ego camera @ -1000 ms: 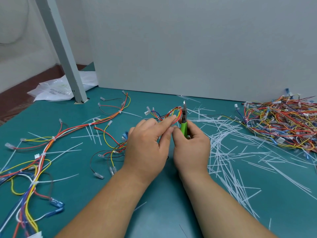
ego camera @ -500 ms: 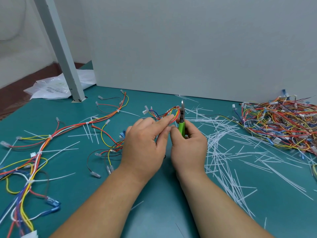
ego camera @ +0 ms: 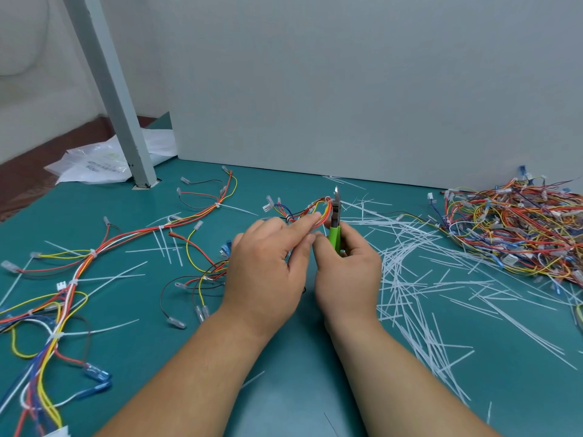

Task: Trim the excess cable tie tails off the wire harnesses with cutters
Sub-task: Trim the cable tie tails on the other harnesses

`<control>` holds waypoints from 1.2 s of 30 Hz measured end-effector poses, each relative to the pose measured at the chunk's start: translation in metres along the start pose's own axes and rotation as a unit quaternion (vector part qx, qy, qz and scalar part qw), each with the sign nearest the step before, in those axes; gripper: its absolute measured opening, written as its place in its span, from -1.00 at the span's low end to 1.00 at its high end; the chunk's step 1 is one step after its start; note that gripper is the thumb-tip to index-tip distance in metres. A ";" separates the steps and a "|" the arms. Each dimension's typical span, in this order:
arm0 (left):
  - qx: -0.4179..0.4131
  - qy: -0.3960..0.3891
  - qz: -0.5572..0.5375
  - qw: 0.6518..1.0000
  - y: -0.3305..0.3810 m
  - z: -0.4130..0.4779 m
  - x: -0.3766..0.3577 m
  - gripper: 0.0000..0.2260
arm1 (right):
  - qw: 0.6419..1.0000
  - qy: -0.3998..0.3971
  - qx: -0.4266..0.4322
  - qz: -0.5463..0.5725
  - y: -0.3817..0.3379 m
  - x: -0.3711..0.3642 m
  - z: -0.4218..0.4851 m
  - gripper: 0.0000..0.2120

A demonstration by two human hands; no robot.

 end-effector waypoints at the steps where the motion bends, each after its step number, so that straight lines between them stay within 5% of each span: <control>1: 0.000 0.000 -0.002 1.000 0.000 0.000 0.000 -0.73 | 1.000 0.001 0.000 0.000 0.000 0.000 0.000 -0.77; 36: -0.007 0.005 0.006 1.000 -0.001 -0.001 -0.001 -0.72 | 1.000 -0.010 -0.007 0.013 -0.001 0.000 0.001 -0.80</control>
Point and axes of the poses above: each hand's wrist, its own z-axis towards the middle knuckle, its own x-axis out of the back of the hand, y = z × x, the point moved 2 cm from there along z, towards the middle knuckle, and after that the axes turned 9 degrees about z, right-handed, at the moved point
